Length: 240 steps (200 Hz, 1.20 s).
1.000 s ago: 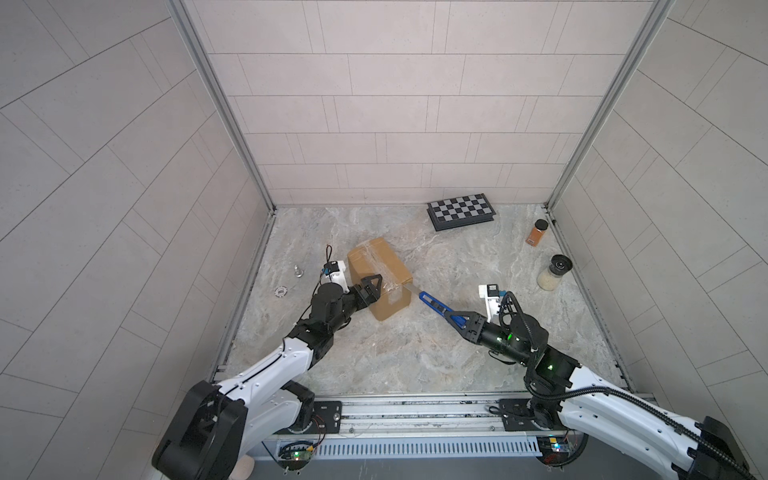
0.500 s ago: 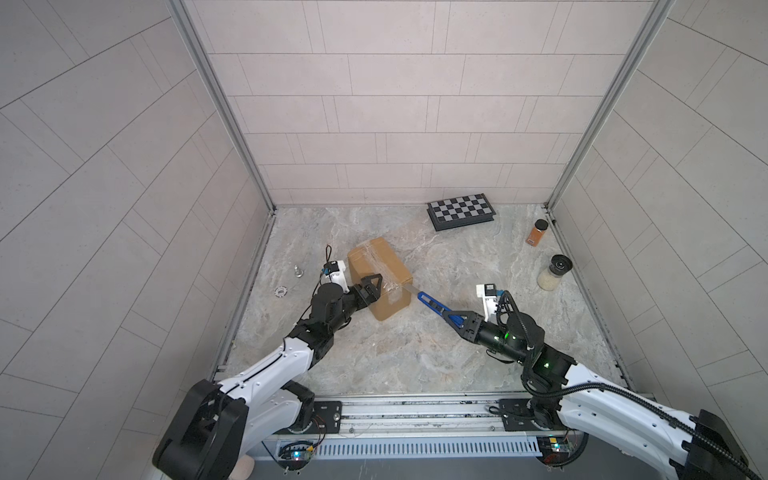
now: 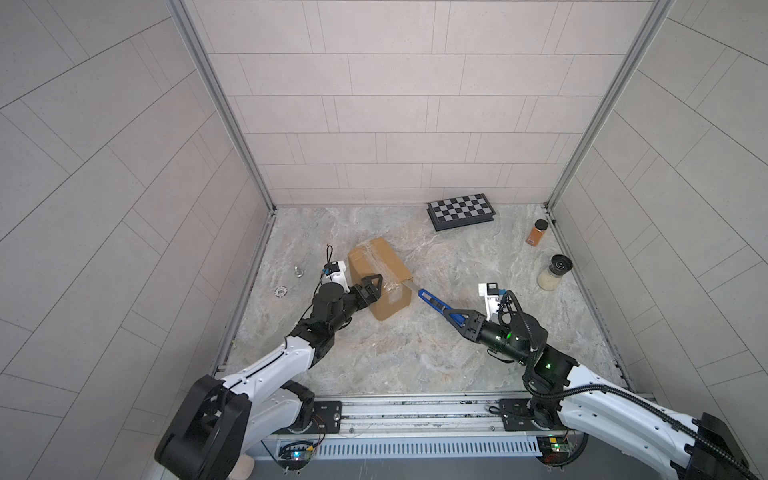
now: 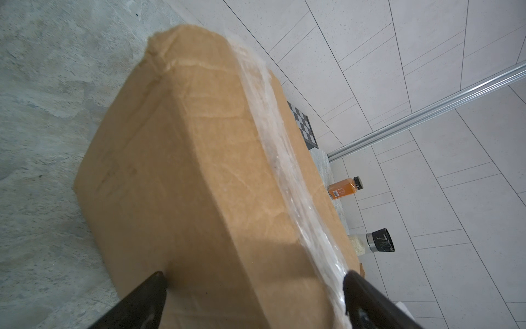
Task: Unpack the express box
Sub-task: 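Push the knife tip into the seam end with the right gripper while left holds box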
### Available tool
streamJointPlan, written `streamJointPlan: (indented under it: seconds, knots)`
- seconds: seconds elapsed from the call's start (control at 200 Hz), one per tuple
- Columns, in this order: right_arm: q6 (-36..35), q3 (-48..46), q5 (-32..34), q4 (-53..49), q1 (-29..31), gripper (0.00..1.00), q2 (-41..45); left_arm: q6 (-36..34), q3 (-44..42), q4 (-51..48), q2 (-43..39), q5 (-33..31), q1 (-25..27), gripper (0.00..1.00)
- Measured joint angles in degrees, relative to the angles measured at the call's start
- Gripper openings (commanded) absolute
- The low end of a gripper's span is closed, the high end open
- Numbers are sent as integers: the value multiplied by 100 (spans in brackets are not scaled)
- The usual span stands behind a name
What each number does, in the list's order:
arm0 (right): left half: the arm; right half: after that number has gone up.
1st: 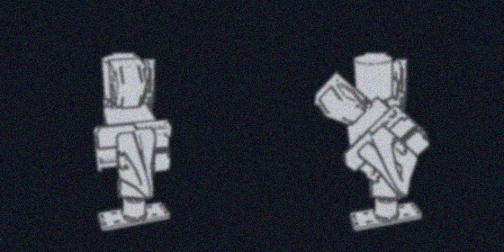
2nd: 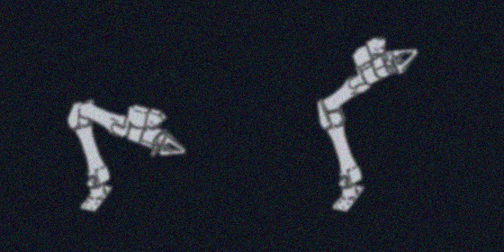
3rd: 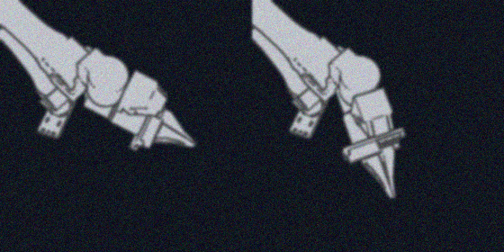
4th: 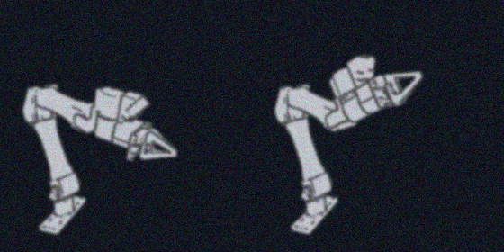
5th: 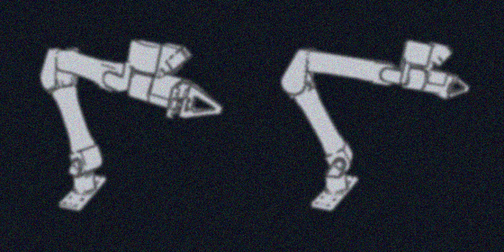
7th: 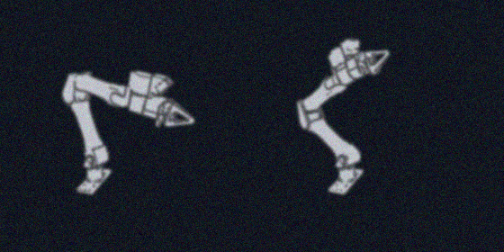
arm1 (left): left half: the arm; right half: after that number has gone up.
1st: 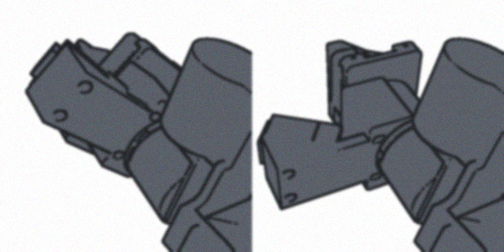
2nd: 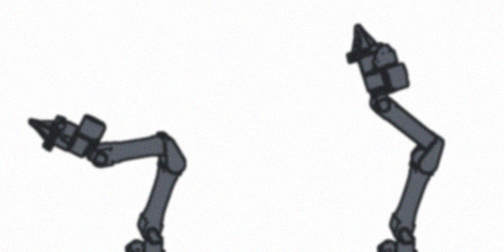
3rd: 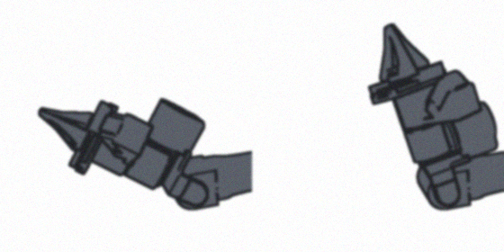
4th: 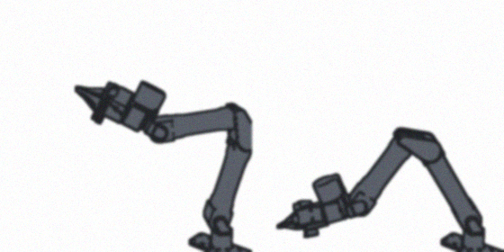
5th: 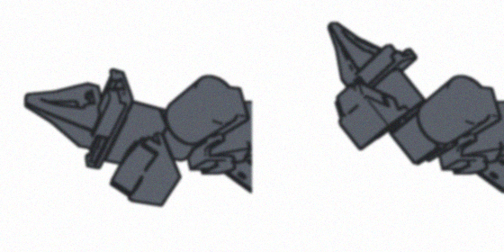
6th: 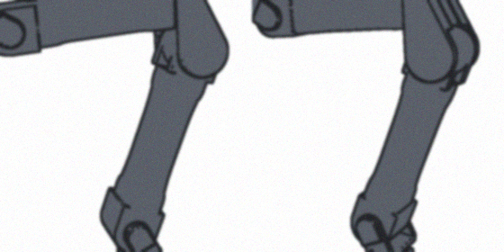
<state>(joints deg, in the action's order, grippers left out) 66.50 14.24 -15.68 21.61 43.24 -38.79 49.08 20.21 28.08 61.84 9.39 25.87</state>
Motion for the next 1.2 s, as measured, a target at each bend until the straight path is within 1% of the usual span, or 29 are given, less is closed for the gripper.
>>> streamJointPlan:
  seconds: [0.741, 0.861, 1.201]
  knots:
    - [111, 0, 26, -2, 17, 0, -20, 22, -31, 81, 37, 4, 0, 100]
    - [138, -2, 26, -13, 26, 0, -15, 42, -31, 83, 52, 4, 0, 97]
    - [199, -2, 26, -15, 92, 0, -17, 55, -31, 192, 129, 37, 0, 97]
